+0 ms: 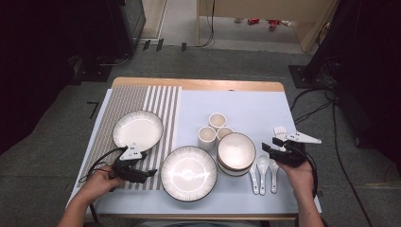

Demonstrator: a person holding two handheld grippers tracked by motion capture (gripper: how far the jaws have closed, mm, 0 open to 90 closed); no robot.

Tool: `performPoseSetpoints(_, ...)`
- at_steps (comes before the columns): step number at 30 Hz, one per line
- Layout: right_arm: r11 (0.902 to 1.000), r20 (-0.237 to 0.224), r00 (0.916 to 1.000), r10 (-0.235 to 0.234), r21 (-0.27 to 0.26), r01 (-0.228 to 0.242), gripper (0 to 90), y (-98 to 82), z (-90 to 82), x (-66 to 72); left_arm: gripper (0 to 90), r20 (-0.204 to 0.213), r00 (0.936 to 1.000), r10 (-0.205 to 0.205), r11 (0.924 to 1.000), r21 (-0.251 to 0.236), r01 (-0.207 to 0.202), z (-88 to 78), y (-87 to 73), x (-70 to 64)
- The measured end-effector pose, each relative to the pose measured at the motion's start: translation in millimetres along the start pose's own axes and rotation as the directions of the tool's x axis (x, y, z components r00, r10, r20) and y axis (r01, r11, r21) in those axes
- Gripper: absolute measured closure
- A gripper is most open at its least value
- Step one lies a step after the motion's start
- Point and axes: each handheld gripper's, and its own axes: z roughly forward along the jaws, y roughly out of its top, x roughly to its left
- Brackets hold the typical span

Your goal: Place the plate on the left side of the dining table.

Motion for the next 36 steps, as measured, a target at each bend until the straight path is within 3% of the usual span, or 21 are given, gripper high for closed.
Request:
performPoseSetpoints(7, 1.0000, -0.033, 0.9994, 0.004, 0.006, -0.003, 42.9, -1.7, -0.1, -0.8, 22.0, -0.001, 0.9999, 0.015, 0.9998, -0.013, -0.015, 2.3, -1.3, -0.3)
performPoseSetpoints(11, 0.9999, -0.052, 0.9986, -0.010, 0.011, 0.010, 45.2, -0.6, -1.7, 1.4, 20.0, 0.009, 0.9989, 0.046, 0.9987, -0.025, -0.046, 2.5, -4.0, 0.1)
performPoseSetpoints(19, 0.9998, -0.049, 0.9988, -0.003, 0.019, 0.004, 42.4, 4.4, -3.8, 1.0, 17.7, 0.008, 0.9994, 0.035, 0.9989, -0.032, -0.035, 3.4, -4.5, -1.3)
performPoseSetpoints(20, 0.9998, -0.047, 0.9988, -0.008, 0.019, 0.009, 42.4, 4.7, -4.6, 1.2, 17.4, 0.003, 0.9982, 0.060, 0.9978, -0.029, -0.060, 3.5, -5.5, -2.0)
performPoseSetpoints(22, 0.9997, -0.045, 0.9989, -0.017, 0.016, 0.017, 42.5, 5.4, -6.1, 0.7, 16.5, -0.002, 0.9974, 0.072, 0.9969, -0.032, -0.072, 4.0, -6.5, -3.2)
performPoseSetpoints(27, 0.9998, -0.048, 0.9986, -0.021, 0.001, 0.021, 48.3, 8.4, -8.7, 2.1, 16.5, 0.001, 0.9982, 0.060, 0.9972, -0.043, -0.060, 3.9, -7.5, -2.5)
performPoseSetpoints(36, 0.9995, -0.057, 0.9979, -0.031, 0.010, 0.032, 46.6, 19.2, -4.6, 1.8, 16.4, -0.008, 0.9977, 0.067, 0.9968, -0.043, -0.067, 4.3, -7.7, -3.7)
